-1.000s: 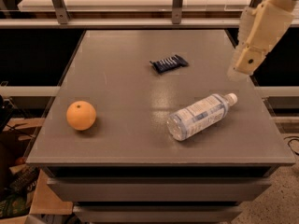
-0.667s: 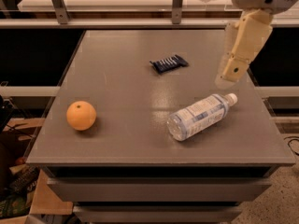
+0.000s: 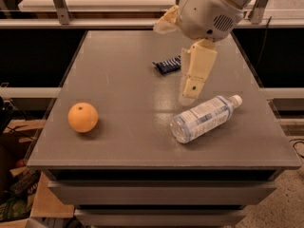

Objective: Pick orange

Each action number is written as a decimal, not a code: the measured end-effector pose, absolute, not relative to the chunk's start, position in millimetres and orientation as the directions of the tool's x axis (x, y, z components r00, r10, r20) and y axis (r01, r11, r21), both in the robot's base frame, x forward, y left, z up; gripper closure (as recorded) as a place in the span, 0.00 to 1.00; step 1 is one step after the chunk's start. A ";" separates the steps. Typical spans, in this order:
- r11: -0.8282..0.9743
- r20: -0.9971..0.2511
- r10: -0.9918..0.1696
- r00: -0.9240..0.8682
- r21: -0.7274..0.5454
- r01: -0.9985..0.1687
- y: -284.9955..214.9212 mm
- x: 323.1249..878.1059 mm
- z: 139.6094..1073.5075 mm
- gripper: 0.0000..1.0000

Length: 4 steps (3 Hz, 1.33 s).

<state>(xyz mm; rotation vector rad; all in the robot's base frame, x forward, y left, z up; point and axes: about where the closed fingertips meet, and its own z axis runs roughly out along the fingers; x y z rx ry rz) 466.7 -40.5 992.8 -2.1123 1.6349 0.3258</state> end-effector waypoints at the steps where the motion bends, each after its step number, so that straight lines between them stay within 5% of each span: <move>1: -0.277 -0.473 -0.819 0.324 -0.167 -0.946 5.1 477.2 967.7 0.00; 4: -0.578 -0.590 -0.618 0.519 -0.107 -0.809 140.4 472.6 923.8 0.00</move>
Offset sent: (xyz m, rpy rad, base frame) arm 0.0248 0.1468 -0.0612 0.0799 0.1339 0.3300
